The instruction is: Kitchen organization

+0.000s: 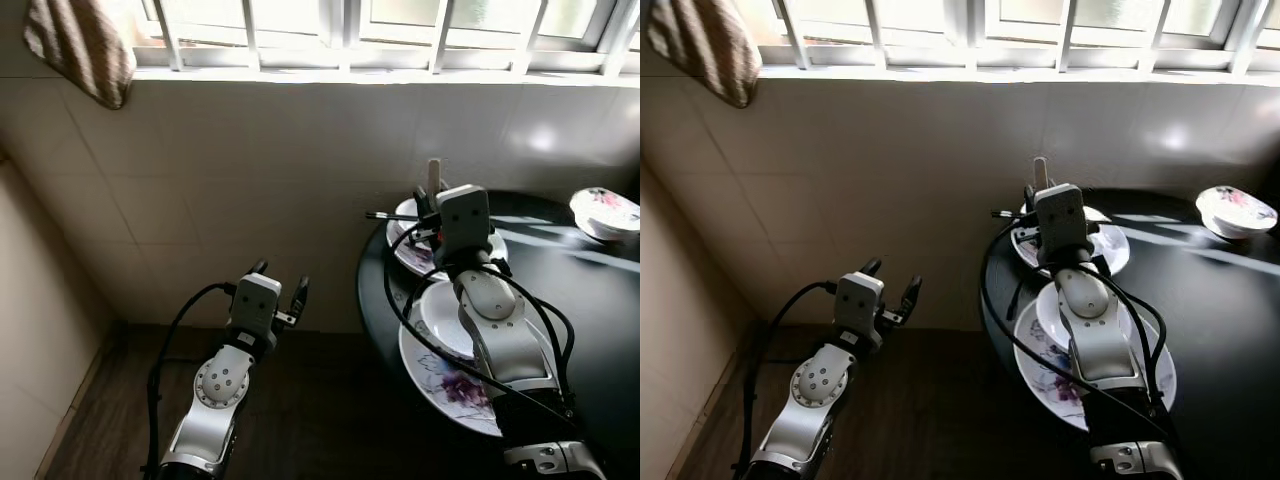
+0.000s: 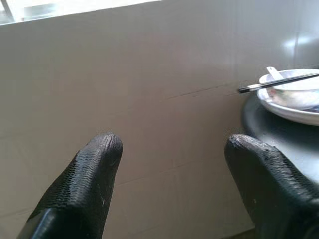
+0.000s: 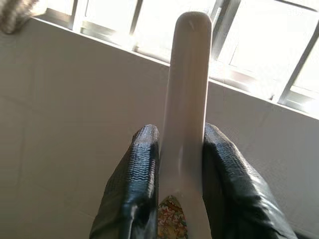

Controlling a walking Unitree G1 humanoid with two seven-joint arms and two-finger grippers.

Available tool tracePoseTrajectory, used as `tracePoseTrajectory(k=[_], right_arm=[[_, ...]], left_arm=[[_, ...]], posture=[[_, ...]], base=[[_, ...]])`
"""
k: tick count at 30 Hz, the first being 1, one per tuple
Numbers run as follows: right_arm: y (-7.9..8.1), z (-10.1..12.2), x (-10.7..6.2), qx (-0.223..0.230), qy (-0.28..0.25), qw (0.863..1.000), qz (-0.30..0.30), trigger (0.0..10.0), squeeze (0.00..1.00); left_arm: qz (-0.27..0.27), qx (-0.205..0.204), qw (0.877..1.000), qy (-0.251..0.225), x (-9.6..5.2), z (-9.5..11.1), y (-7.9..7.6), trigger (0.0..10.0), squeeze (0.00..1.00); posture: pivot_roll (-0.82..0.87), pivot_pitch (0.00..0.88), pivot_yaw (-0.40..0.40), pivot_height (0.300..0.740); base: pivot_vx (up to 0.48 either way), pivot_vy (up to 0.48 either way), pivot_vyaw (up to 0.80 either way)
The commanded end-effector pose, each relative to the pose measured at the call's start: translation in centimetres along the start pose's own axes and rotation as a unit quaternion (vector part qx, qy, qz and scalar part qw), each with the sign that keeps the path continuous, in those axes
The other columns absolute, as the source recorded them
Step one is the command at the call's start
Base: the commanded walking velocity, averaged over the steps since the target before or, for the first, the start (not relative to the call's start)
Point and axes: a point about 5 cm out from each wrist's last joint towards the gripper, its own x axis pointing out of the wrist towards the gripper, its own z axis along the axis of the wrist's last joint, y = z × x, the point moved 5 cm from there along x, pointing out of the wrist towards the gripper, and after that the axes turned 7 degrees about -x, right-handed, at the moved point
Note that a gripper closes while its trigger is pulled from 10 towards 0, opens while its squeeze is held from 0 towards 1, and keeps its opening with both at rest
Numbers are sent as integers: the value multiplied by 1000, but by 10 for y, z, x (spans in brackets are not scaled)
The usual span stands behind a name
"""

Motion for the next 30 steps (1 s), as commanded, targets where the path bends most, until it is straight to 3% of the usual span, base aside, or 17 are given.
tracePoseTrajectory(k=[1, 16, 24, 30], right_arm=[[9, 13, -1, -3, -29, 999, 12, 0, 0], [22, 12, -7, -4, -37, 999, 21, 0, 0], [21, 14, -6, 1, -42, 999, 12, 0, 0], [20, 25, -4, -12, -66, 998, 7, 0, 0]], left_arm=[[5, -2, 1000, 8, -2, -5, 4, 10000, 0], [12, -5, 1000, 3, -1, -3, 7, 10000, 0], [15, 0, 1000, -10, -1, 2, 8, 10000, 0], [44, -2, 998, -47, 1, 18, 20, 10000, 0]], posture=[[49, 0, -7, 740], [56, 0, -11, 740], [59, 0, -10, 740], [61, 0, -11, 740]], base=[[0, 480, 800], [0, 470, 800], [0, 0, 800], [220, 0, 800]])
